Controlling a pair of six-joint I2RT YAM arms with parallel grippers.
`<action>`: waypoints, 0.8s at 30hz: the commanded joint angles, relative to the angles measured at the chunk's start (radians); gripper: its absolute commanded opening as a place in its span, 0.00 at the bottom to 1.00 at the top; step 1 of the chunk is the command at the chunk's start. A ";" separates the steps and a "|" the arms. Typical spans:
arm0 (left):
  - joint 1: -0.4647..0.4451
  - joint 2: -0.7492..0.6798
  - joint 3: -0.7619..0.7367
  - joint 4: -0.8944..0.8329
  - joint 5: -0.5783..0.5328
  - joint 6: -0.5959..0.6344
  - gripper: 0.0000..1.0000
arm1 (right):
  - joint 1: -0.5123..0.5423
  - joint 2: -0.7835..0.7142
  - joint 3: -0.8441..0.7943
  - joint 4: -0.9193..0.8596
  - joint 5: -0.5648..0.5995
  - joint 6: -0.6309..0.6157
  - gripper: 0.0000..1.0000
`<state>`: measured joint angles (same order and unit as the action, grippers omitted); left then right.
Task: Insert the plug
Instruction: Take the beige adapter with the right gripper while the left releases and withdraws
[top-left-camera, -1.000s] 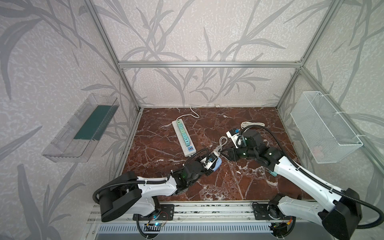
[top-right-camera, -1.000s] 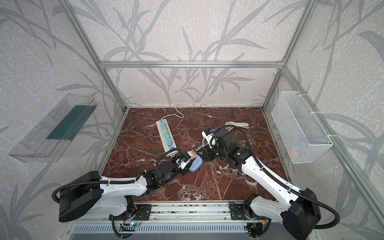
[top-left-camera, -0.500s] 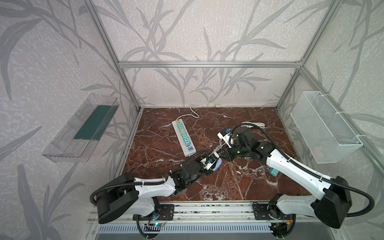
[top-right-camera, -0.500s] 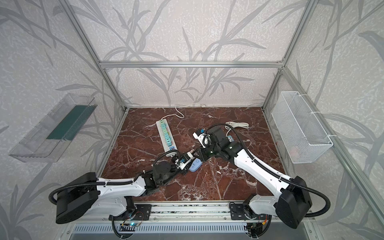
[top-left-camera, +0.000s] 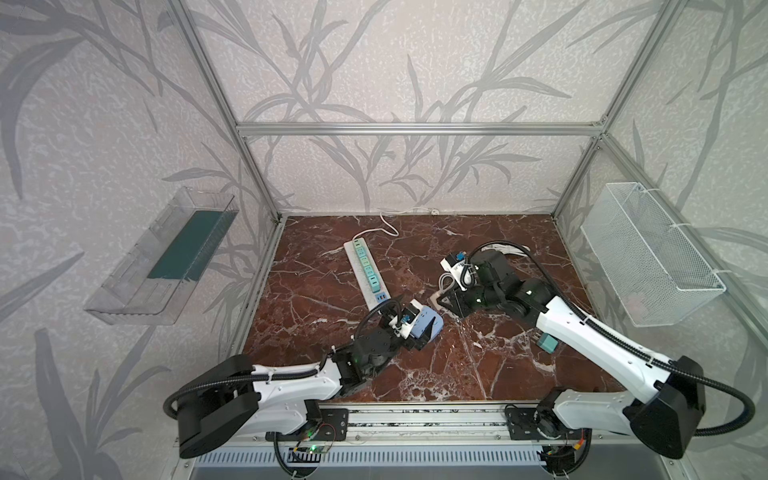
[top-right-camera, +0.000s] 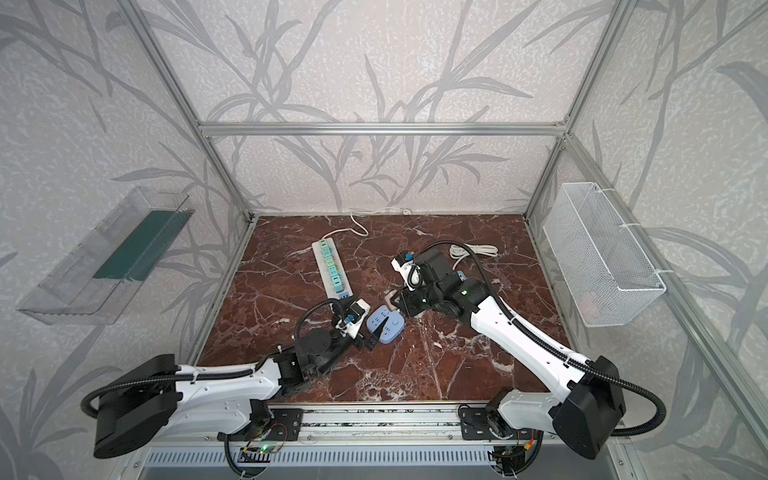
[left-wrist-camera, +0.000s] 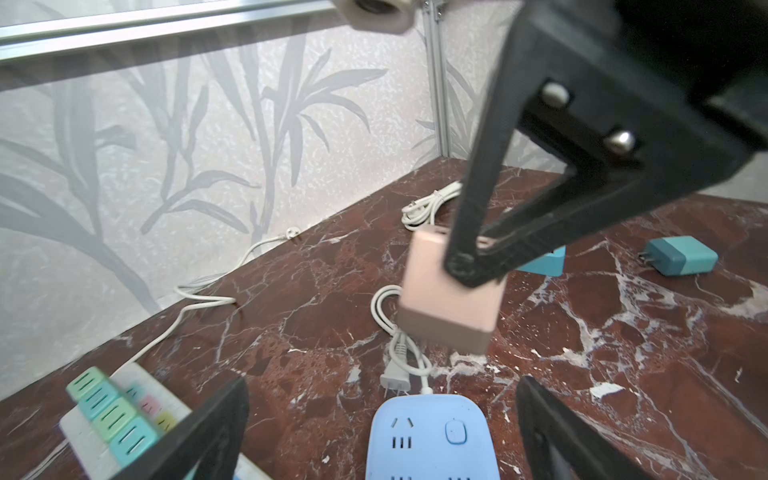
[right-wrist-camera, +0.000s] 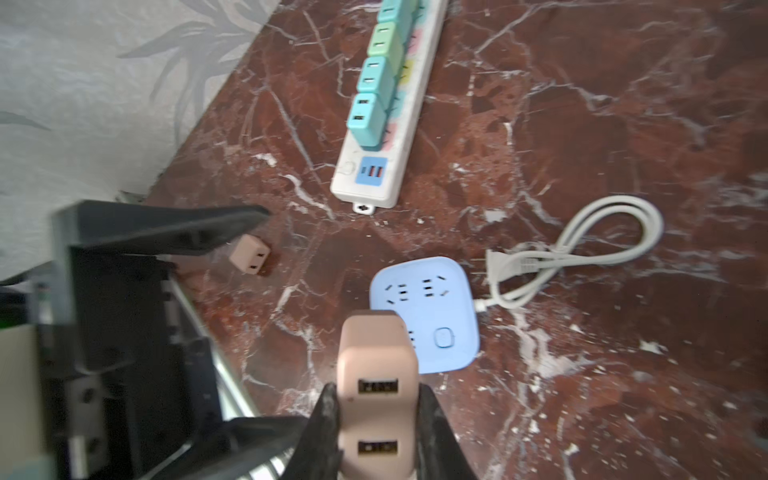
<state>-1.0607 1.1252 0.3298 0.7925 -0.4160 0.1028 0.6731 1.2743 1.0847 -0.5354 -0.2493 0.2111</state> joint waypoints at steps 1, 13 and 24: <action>0.005 -0.133 -0.015 -0.140 -0.199 -0.209 0.99 | 0.014 0.017 -0.022 -0.023 0.058 -0.032 0.00; 0.210 -0.663 -0.105 -0.760 -0.125 -0.739 0.99 | 0.195 0.239 0.060 0.039 0.286 -0.160 0.00; 0.223 -0.637 -0.062 -0.842 -0.084 -0.753 0.99 | 0.212 0.356 0.055 0.160 0.245 -0.111 0.00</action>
<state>-0.8421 0.4652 0.2272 -0.0090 -0.5213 -0.6155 0.8780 1.6035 1.1099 -0.4046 -0.0105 0.0883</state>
